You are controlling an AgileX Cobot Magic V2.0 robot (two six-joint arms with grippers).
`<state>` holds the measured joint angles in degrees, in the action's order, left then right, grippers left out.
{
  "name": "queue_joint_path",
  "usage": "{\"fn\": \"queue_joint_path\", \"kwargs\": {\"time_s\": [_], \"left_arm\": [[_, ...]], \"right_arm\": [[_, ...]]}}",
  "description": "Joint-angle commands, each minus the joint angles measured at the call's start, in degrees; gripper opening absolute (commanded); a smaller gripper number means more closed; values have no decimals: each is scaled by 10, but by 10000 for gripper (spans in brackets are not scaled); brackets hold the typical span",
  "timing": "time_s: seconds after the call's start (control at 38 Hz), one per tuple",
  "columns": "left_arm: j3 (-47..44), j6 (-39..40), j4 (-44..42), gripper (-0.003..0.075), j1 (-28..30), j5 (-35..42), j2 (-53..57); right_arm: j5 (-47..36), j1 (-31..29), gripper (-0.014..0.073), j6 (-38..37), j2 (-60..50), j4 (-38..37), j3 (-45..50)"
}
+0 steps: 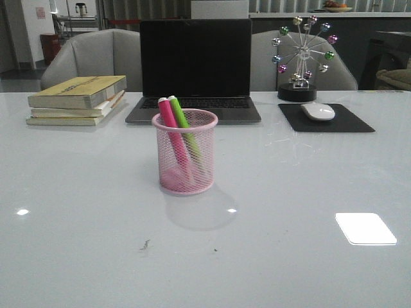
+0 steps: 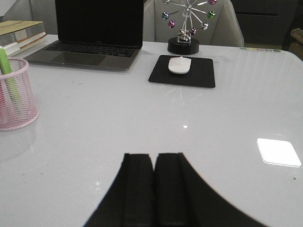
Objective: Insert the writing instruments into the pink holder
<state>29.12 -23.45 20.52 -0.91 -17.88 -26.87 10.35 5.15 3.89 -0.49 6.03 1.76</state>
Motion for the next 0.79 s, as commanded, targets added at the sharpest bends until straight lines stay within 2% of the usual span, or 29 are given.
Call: {"fn": "queue_joint_path", "kwargs": {"time_s": [0.0,0.13,0.29,0.34,0.39,0.5,0.58,0.76], "left_arm": [[17,2,7,279,0,47,-2],[17,2,-10,87,0,45,3],[12,13,-33,99,0,50,55],[3,67,-62,99,0,64,80],[-10,161,-123,99,0,74,102],[-36,269,-216,99,0,75,135],[-57,276,-239,99,0,75,153],[-132,276,-231,99,-2,99,187]], "right_arm": [[-47,-3,50,2,-11,-4,1],[-47,-3,50,2,-11,-4,1],[-47,-3,50,2,-11,-4,1],[-47,-3,50,2,-11,-4,1],[-47,-3,50,2,-11,-4,1],[-47,-3,50,2,-11,-4,1],[-47,-3,50,2,-11,-4,1],[-47,-3,50,2,-11,-4,1]]}}
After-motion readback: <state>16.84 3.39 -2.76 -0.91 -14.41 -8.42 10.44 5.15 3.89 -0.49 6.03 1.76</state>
